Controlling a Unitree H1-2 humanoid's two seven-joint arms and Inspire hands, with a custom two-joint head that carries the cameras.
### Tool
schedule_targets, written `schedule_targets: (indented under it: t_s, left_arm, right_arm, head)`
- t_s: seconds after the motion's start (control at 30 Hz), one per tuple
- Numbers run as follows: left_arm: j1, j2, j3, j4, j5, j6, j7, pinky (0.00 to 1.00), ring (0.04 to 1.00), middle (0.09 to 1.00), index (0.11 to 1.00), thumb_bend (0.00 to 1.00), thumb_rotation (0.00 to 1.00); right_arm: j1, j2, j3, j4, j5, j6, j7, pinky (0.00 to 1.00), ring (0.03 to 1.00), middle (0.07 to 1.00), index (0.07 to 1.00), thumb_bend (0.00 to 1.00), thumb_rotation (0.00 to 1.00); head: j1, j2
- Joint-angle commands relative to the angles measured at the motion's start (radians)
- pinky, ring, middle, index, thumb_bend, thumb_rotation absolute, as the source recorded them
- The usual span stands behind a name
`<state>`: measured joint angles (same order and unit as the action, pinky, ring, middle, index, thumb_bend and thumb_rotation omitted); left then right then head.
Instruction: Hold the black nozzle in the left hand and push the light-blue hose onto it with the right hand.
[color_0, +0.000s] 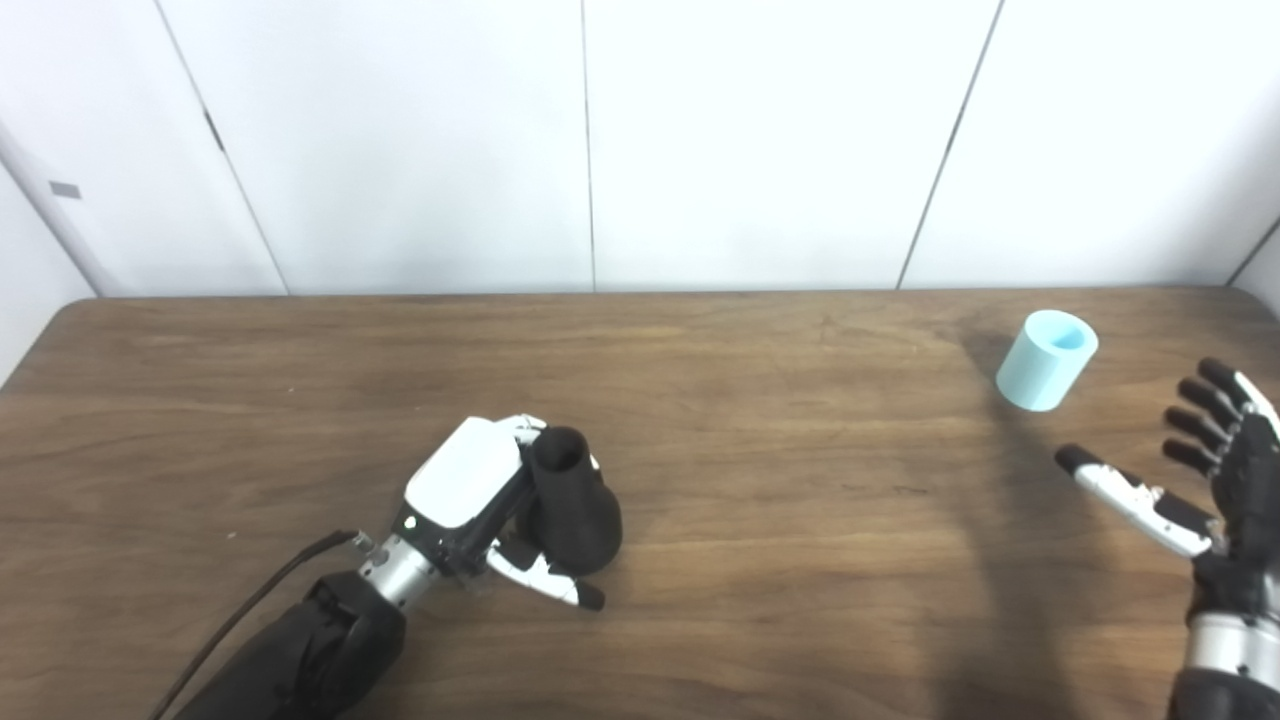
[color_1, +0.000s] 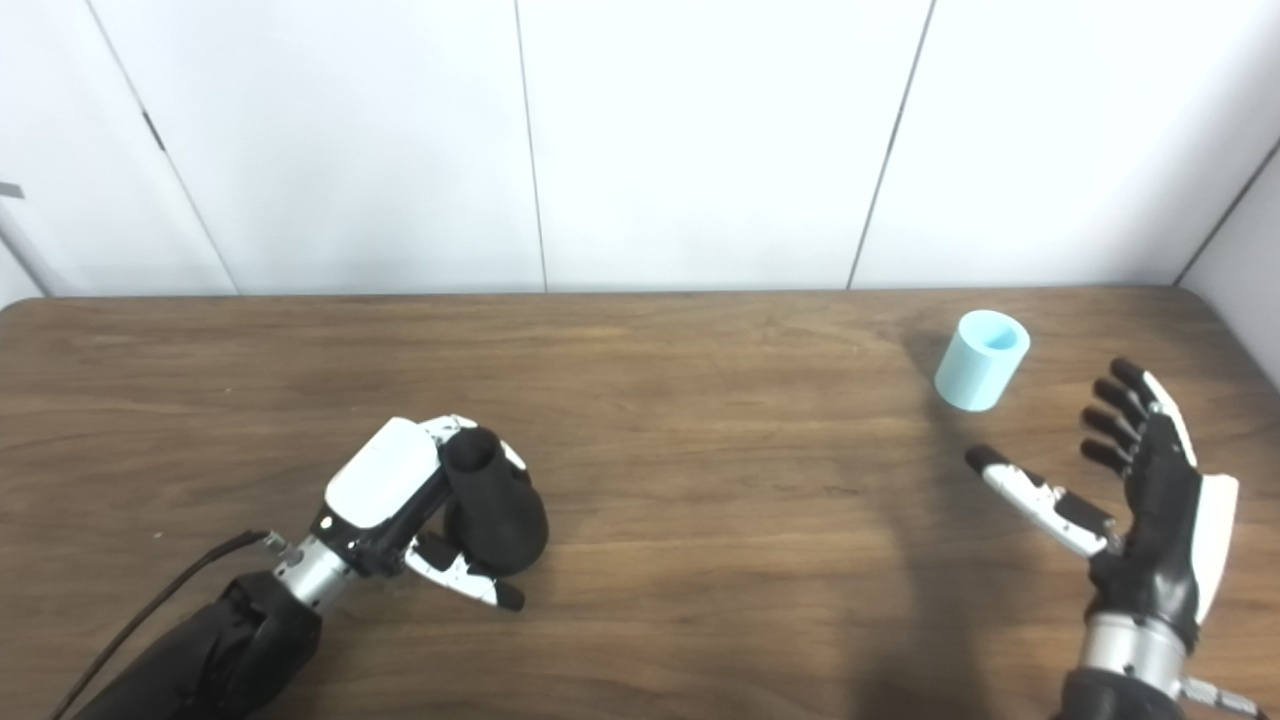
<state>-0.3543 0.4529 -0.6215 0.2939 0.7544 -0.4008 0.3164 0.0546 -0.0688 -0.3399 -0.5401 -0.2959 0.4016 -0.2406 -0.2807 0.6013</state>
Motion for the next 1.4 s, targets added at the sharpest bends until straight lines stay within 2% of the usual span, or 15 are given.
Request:
schedule_targets:
  t_s: [0.0,0.17,0.3,0.4,0.6,0.67,0.8,1.0,1.07,1.2,1.37]
  left_arm:
    - [0.163,-0.067,-0.152,0.086,0.023,-0.069,-0.044,0.73,0.435,0.469,0.518,0.50,0.00]
    - [0.146,-0.068,-0.218,0.109,0.026,-0.069,0.025,0.73,0.423,0.466,0.531,0.50,0.00]
    - [0.129,-0.070,-0.274,0.132,0.055,-0.069,0.091,0.73,0.436,0.463,0.529,0.50,0.00]
    - [0.124,-0.076,-0.298,0.142,0.081,-0.069,0.127,0.74,0.435,0.460,0.533,0.50,0.00]
    - [0.117,-0.091,-0.331,0.154,0.070,-0.069,0.192,0.73,0.432,0.493,0.505,0.50,0.00]
    - [0.116,-0.088,-0.336,0.153,0.080,-0.069,0.211,0.74,0.433,0.490,0.506,0.50,0.00]
    - [0.116,-0.076,-0.349,0.154,0.081,-0.069,0.231,0.73,0.438,0.495,0.494,0.50,0.00]
    - [0.108,-0.058,-0.384,0.160,0.108,-0.069,0.306,0.70,0.473,0.474,0.482,0.50,0.00]
    - [0.106,-0.055,-0.391,0.167,0.119,-0.069,0.322,0.70,0.476,0.473,0.481,0.50,0.00]
    - [0.104,-0.053,-0.402,0.179,0.122,-0.069,0.343,0.71,0.479,0.471,0.483,0.50,0.00]
    - [0.108,-0.049,-0.406,0.181,0.119,-0.069,0.350,0.71,0.483,0.469,0.484,0.50,0.00]
  right_arm:
    - [-0.042,-0.035,-0.030,-0.004,0.020,0.017,0.002,0.82,0.882,0.900,0.934,0.76,0.23]
    - [-0.091,-0.066,-0.049,0.059,0.057,0.047,0.016,0.85,0.908,0.940,0.957,0.76,0.26]
    - [-0.123,-0.079,-0.054,0.125,0.074,0.042,0.009,0.85,0.917,0.945,0.980,0.75,0.22]
    - [-0.139,-0.085,-0.060,0.155,0.085,0.044,0.000,0.85,0.912,0.936,0.985,0.78,0.23]
    - [-0.179,-0.114,-0.074,0.229,0.097,0.053,0.000,0.83,0.903,0.931,0.978,0.82,0.25]
    - [-0.192,-0.126,-0.072,0.257,0.101,0.053,0.006,0.85,0.910,0.933,0.973,0.84,0.27]
    - [-0.224,-0.146,-0.064,0.330,0.101,0.023,-0.005,0.84,0.902,0.919,0.963,0.87,0.27]
    - [-0.258,-0.200,-0.021,0.432,0.073,0.006,-0.003,0.78,0.870,0.913,0.936,0.90,0.34]
    - [-0.273,-0.202,-0.022,0.462,0.091,-0.009,-0.004,0.75,0.861,0.910,0.934,0.90,0.33]
    - [-0.297,-0.209,-0.012,0.520,0.104,-0.064,-0.007,0.77,0.858,0.898,0.926,0.89,0.28]
    - [-0.333,-0.225,0.016,0.602,0.071,-0.105,-0.029,0.74,0.835,0.883,0.905,0.88,0.29]
  head:
    - [0.001,0.002]
    - [0.003,0.005]
    - [-0.003,0.009]
    - [-0.005,0.012]
    - [0.006,0.016]
    - [-0.015,0.018]
    - [-0.022,0.019]
    - [-0.027,0.019]
    - [-0.031,0.016]
    - [-0.033,0.017]
    - [-0.036,0.017]
